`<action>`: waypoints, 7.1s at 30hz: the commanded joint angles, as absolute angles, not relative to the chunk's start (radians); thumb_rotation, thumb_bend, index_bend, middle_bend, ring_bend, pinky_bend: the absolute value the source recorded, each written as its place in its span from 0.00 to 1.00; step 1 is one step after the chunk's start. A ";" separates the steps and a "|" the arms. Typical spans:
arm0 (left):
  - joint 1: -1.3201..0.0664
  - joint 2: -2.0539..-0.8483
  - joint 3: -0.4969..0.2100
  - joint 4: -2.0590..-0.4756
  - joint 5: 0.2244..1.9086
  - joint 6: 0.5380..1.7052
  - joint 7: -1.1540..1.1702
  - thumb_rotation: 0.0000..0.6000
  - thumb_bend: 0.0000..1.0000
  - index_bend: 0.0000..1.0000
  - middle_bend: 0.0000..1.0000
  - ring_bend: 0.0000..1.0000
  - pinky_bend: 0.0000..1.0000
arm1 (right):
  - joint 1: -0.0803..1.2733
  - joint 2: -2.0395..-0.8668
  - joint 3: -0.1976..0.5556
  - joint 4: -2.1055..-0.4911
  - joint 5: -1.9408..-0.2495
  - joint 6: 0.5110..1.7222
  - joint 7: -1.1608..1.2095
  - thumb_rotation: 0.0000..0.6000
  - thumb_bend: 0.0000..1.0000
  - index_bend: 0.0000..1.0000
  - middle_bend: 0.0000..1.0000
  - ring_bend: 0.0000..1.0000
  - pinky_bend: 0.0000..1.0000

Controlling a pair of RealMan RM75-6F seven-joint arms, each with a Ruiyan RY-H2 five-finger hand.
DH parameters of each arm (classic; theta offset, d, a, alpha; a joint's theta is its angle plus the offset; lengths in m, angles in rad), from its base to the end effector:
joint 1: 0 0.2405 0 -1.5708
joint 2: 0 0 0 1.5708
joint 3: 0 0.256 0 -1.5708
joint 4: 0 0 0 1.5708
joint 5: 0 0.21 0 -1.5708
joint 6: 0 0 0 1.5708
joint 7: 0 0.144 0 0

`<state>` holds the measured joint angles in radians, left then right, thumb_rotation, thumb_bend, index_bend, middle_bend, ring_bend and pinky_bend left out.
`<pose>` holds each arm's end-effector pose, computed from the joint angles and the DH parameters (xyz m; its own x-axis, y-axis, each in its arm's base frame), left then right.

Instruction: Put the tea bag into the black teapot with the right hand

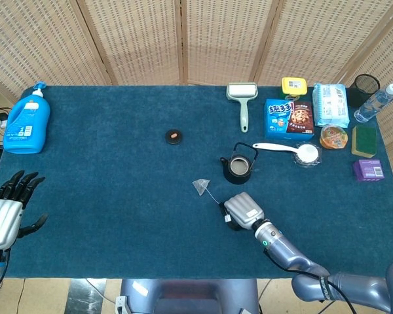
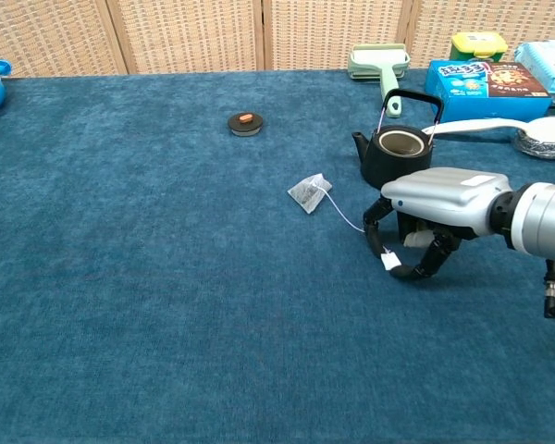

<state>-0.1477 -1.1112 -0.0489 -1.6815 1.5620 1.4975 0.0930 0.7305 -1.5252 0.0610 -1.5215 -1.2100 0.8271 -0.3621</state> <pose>-0.2768 0.1970 0.1538 0.4262 -0.0382 0.9038 0.8944 -0.1320 -0.4274 -0.1612 -0.3023 -0.0438 0.5801 -0.3859 0.7174 -0.7763 -0.5286 0.3434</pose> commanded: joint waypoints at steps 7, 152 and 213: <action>-0.148 -1.114 -0.049 -1.679 1.563 1.498 0.092 1.00 0.29 0.14 0.12 0.03 0.14 | 0.733 -1.527 0.059 -1.517 -1.196 0.825 -0.365 1.00 0.44 0.49 1.00 1.00 1.00; -0.125 -1.151 -0.037 -1.677 1.541 1.483 0.120 1.00 0.29 0.14 0.12 0.03 0.14 | 0.841 -1.075 0.319 -1.474 -1.233 0.659 0.525 1.00 0.52 0.54 1.00 1.00 1.00; -0.135 -1.117 -0.057 -1.654 1.559 1.508 0.080 1.00 0.29 0.14 0.12 0.03 0.14 | 0.779 -1.152 0.069 -1.683 -1.210 0.640 0.070 1.00 0.51 0.15 1.00 1.00 1.00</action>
